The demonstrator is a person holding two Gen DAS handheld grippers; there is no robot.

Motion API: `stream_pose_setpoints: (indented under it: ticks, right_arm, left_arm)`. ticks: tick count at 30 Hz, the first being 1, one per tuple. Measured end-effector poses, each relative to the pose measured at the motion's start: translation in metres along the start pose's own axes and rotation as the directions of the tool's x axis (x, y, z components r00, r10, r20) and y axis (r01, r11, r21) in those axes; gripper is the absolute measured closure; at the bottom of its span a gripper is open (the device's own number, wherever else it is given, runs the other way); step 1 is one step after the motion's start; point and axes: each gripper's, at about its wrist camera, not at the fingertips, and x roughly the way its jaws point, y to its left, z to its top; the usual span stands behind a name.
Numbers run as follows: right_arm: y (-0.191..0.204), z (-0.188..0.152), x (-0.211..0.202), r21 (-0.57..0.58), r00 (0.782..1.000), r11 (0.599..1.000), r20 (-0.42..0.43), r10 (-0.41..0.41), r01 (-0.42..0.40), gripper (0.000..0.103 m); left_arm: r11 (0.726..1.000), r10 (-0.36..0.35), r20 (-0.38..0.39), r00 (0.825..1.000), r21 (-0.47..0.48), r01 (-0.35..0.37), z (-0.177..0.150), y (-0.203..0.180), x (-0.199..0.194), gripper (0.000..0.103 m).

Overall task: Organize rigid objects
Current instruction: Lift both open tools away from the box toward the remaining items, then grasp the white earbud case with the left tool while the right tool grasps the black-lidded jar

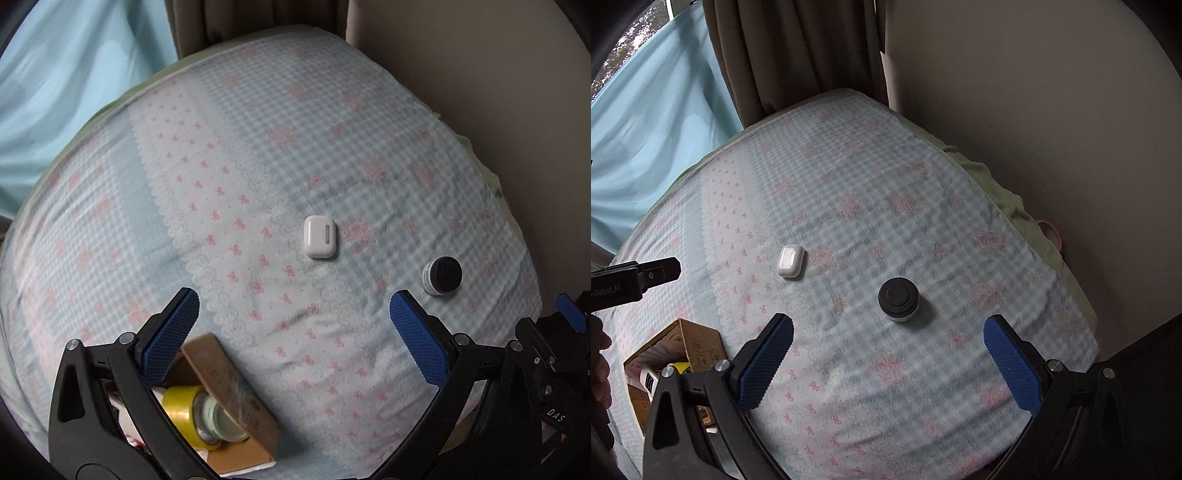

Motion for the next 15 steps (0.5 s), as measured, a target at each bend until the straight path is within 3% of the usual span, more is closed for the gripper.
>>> stream_pose_setpoints:
  ticks: [5, 11, 15]
  right_arm:
    - [-0.012, -0.007, 0.048, -0.016, 0.999, 0.999, 0.005, -0.04, 0.04, 0.0]
    - [-0.014, -0.021, 0.104, -0.033, 0.997, 0.997, -0.015, -0.071, 0.071, 0.0]
    - [-0.015, -0.025, 0.133, 0.004, 0.998, 0.998, 0.001, -0.068, 0.068, 0.003]
  left_arm:
    - [0.998, -0.016, -0.025, 1.0, 0.066, 0.017, 0.013, -0.022, 0.072, 0.001]
    - [0.997, -0.049, -0.08, 0.996, 0.056, 0.054, 0.024, -0.021, 0.149, 0.001]
    - [0.994, -0.098, -0.071, 0.993, 0.046, 0.101, 0.029, -0.016, 0.182, 0.007]
